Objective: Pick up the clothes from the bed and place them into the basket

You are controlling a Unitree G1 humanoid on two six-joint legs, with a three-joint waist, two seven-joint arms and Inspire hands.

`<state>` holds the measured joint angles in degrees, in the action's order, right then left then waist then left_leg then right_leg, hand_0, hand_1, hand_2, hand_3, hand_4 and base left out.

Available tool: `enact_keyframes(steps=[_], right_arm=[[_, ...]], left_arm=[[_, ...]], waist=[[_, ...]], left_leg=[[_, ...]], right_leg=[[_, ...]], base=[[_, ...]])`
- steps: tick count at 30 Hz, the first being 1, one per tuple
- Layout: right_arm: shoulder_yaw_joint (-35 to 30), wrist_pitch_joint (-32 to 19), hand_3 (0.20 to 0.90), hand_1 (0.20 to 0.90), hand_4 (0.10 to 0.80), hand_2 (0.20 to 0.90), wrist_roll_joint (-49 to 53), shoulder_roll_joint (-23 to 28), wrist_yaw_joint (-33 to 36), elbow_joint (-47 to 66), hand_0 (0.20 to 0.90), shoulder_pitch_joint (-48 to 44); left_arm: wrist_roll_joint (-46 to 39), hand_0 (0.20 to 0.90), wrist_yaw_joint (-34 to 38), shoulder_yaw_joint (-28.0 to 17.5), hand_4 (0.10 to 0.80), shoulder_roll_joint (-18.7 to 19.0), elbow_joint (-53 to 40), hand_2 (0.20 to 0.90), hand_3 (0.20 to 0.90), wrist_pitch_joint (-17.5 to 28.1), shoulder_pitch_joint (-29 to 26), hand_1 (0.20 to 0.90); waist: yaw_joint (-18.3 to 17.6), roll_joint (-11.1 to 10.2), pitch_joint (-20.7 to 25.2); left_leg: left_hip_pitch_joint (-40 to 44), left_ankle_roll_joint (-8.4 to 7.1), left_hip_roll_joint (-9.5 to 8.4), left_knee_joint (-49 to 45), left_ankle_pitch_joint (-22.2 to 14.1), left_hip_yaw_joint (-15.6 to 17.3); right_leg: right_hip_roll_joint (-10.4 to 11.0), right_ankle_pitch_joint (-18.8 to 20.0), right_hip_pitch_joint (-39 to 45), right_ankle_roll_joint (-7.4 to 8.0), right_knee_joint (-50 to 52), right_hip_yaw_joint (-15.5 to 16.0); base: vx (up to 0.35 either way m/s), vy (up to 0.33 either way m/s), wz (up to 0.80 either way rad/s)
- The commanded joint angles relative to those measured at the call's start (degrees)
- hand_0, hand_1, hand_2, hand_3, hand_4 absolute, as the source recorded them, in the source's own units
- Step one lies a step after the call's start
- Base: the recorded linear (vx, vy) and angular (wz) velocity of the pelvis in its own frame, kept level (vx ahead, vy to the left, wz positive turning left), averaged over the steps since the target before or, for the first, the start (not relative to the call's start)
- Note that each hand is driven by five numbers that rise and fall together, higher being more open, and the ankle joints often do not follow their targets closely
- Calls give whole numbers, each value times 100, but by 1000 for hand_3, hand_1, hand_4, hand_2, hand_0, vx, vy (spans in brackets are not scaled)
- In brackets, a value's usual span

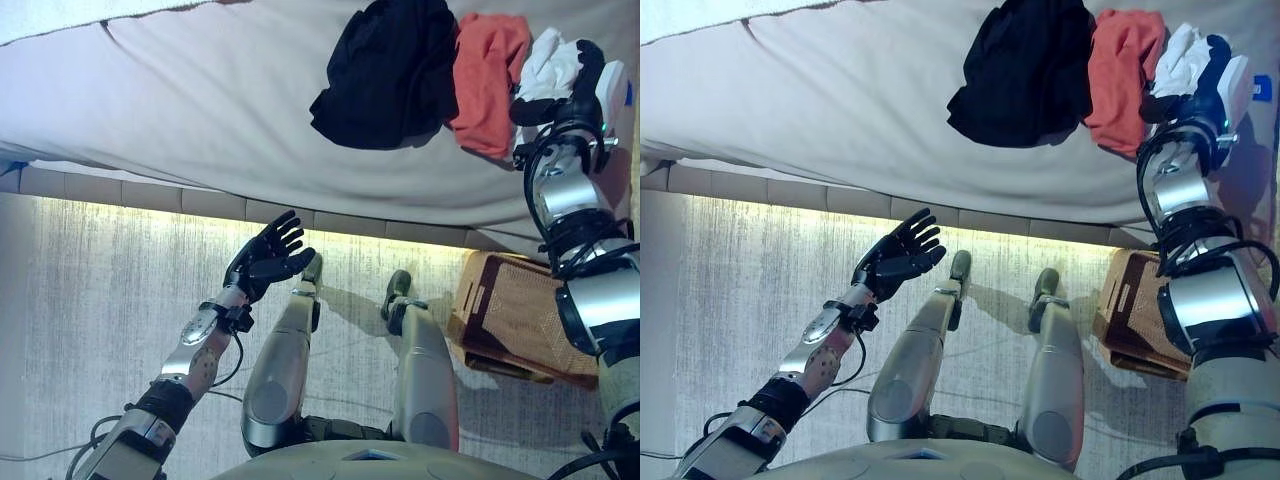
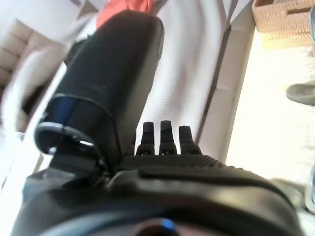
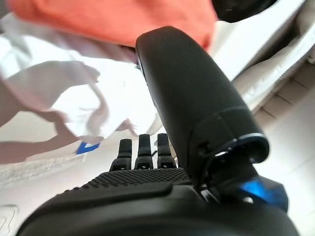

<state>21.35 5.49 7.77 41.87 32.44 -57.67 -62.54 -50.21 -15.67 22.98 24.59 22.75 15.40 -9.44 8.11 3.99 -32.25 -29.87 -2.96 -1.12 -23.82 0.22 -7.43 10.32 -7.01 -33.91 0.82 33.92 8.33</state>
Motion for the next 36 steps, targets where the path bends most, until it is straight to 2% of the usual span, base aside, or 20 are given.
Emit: enact_keyframes(steps=[1,6,12,19,20,22,23,24,25,31,36], right_arm=[[590,-3,900,900,800,900,-330,938,138,-72,900,-1032],[870,388,900,900,800,900,-594,1055,206,-296,900,-1428],[1306,1268,900,900,800,900,-871,1323,143,-507,900,-1713],[1417,1494,900,900,800,900,-1047,1450,-23,-997,900,-1877],[1498,1438,900,900,800,900,-987,1489,-94,-1009,900,-1859],[1628,1501,900,900,800,900,-922,1547,-203,-917,900,-1922],[1661,1454,697,726,597,726,-856,1563,-325,-844,726,-1934],[1668,1444,582,627,482,627,-837,1565,-341,-836,627,-1937],[1683,1359,200,300,100,300,-688,1573,-332,-821,300,-1938],[1413,997,200,300,100,300,-568,1586,223,-477,300,-1759],[1263,707,200,300,100,300,-611,1651,395,-253,300,-1601]], left_arm=[[-417,900,-247,106,800,227,-1251,900,900,695,131,900],[-669,900,-139,77,800,323,-1722,900,900,859,153,900],[-901,900,-147,-125,800,488,-2138,900,900,922,333,900],[-1239,900,-173,-292,800,615,-2433,900,900,797,363,900],[-1256,900,-187,-274,800,631,-2476,900,900,782,441,900],[-1264,900,-200,-274,800,661,-2550,900,900,789,483,900],[-1241,900,-214,-317,800,679,-2614,900,900,761,524,900],[-1239,900,-221,-327,800,688,-2622,900,900,763,531,900],[-1248,900,-228,-347,800,712,-2646,900,900,769,548,900],[-1227,900,-338,-410,800,730,-2648,900,900,793,665,900],[-1297,900,-423,-424,800,715,-2601,900,900,830,737,900]], waist=[[35,174,245],[73,270,245],[104,286,245],[180,356,245],[189,369,245],[196,375,245],[203,353,245],[205,347,245],[209,339,245],[206,288,245],[159,270,245]], left_leg=[[-521,179,65,-985,-730,157],[-1045,219,62,-1263,-684,175],[-1636,303,108,-1516,-752,179],[-2077,355,101,-1795,-795,132],[-1988,348,94,-1880,-955,122],[-2069,349,75,-1927,-923,87],[-2111,363,76,-1949,-939,63],[-2115,366,78,-1948,-945,64],[-2120,372,86,-1951,-944,63],[-2081,341,94,-2051,-911,37],[-1809,303,132,-2163,-893,89]], right_leg=[[-180,-335,32,-281,186,77],[-231,-401,-456,-341,458,92],[-337,-443,-1056,-373,759,27],[-338,-459,-1476,-390,1024,78],[-350,-602,-1392,-356,1085,43],[-368,-600,-1462,-381,1103,51],[-383,-603,-1506,-402,1133,73],[-387,-604,-1511,-407,1136,79],[-401,-605,-1509,-419,1130,90],[-470,-622,-1401,-466,1105,162],[-508,-667,-1043,-509,1014,193]], base=[[3,-157,1],[-3,-115,4],[-10,-130,1],[4,-112,5],[68,-94,3],[26,-75,0],[-15,-55,0],[-15,-60,0],[-11,-48,1],[-28,-34,2],[-40,68,-5]])
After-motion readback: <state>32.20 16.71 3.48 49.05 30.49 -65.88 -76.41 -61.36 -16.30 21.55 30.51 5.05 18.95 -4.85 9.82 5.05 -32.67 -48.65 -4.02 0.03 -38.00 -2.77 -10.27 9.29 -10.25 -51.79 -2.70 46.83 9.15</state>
